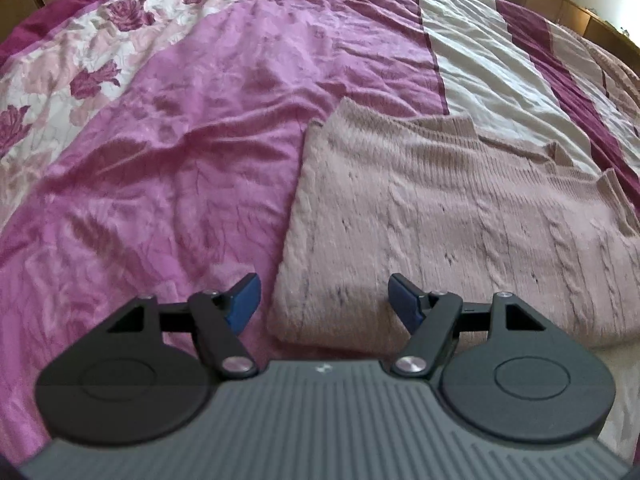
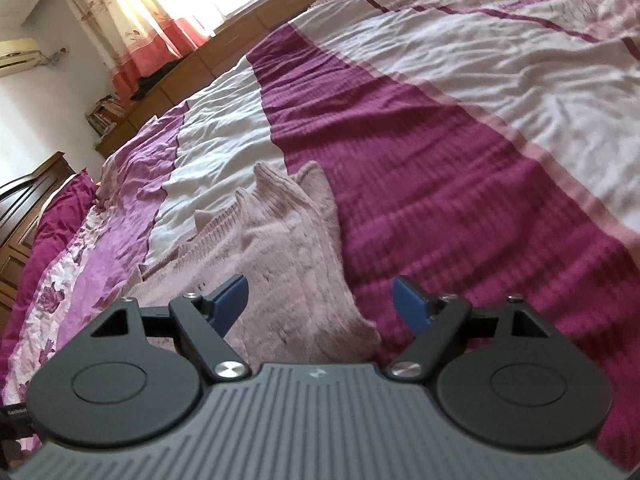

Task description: Fold small clothes

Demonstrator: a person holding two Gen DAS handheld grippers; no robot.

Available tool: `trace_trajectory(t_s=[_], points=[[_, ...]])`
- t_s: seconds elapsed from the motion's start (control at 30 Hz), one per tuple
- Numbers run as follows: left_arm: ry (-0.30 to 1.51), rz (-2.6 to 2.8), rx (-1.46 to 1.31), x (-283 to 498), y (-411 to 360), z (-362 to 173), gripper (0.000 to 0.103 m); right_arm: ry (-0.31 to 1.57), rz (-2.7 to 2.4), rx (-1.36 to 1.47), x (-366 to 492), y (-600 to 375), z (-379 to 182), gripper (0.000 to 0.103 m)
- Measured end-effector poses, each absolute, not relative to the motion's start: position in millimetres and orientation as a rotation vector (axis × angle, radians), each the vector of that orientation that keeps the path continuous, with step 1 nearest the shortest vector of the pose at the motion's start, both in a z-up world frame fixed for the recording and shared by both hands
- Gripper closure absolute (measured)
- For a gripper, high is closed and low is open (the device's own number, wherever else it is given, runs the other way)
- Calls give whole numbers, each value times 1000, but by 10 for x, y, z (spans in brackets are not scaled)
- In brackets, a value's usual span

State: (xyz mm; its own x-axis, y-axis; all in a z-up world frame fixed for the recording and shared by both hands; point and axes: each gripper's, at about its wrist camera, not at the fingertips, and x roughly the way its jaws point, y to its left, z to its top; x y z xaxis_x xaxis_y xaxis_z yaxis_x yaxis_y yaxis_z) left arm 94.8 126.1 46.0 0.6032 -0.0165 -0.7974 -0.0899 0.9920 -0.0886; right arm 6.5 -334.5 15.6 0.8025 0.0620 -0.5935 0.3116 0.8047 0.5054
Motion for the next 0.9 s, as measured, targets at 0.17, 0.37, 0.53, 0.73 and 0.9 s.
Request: trace_trajectory(t_s=[0.17, 0.37, 0.53, 0.73, 0.9], points=[[924, 61, -114, 857, 1218, 427, 30, 648, -140, 633, 25, -3354, 120, 18], [905, 84, -88, 792, 1183, 403, 15, 659, -129, 626, 9, -3334, 72, 16], [921, 87, -59, 783, 1155, 375, 15, 672, -113, 613, 22, -3305, 38, 15], [937, 89, -91, 758, 1167, 345, 15, 687, -63, 626, 66, -3314, -25, 11], [943, 93, -95, 755, 1156, 340, 15, 699, 1, 638, 153, -3308, -61, 10]])
